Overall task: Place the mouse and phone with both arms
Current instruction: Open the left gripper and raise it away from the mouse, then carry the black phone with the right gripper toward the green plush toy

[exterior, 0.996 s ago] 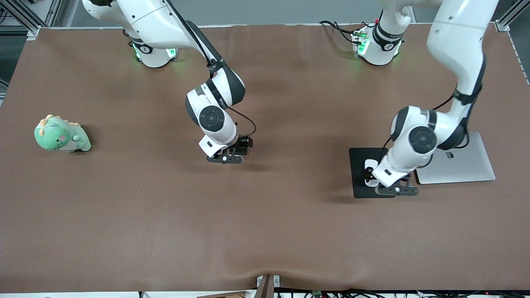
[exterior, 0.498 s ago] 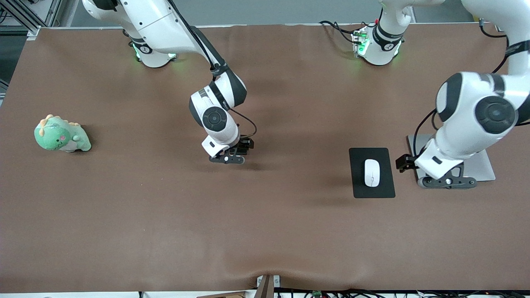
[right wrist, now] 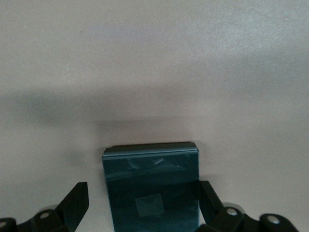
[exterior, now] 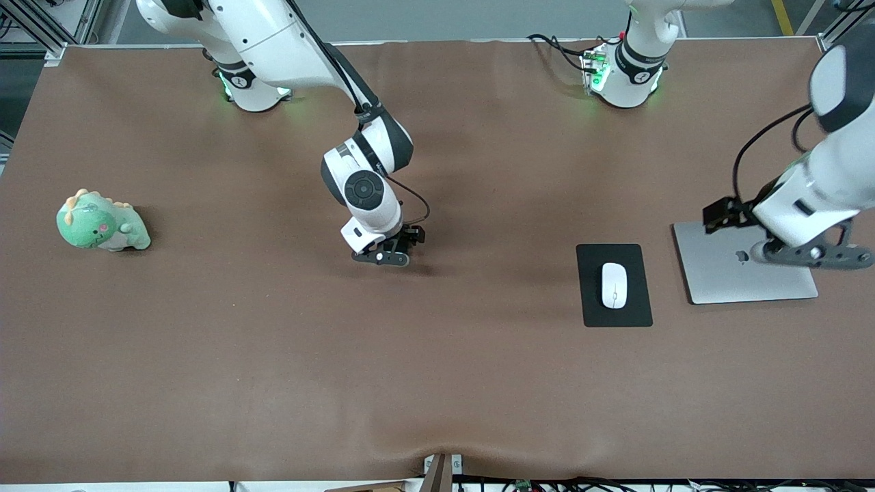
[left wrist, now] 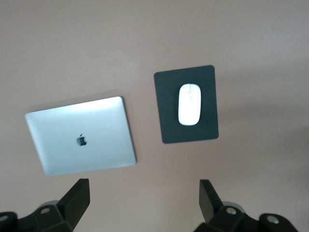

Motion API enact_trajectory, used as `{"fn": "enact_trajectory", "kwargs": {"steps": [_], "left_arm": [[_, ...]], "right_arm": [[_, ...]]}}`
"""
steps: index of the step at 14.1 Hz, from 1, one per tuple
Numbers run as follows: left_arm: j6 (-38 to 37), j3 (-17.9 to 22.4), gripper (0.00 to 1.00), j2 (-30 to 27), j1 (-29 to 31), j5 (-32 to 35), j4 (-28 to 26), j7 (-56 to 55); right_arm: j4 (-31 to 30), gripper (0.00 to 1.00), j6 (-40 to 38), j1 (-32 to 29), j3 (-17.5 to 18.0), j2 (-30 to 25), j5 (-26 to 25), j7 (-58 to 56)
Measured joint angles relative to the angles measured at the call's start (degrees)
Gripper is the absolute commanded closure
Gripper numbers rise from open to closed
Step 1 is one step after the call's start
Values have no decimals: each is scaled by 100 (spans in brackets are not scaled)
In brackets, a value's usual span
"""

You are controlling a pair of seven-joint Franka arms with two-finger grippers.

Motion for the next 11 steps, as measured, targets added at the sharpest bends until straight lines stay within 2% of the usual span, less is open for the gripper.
{"fn": "enact_trajectory", "kwargs": {"steps": [3,10,11], "left_arm": [[-284,7,0,-282,139,-24,-4,100],[-371,15,0,-691,276,-308,-268,80],[-372,22,0,-711,240,-309,-259,80]], "right_arm": [[0,0,1,3,-3,3,0,0],[-1,0,-168,-16,-64,30,0,-172],[-1,10,-161,-4,-56,30,0,-161]]}}
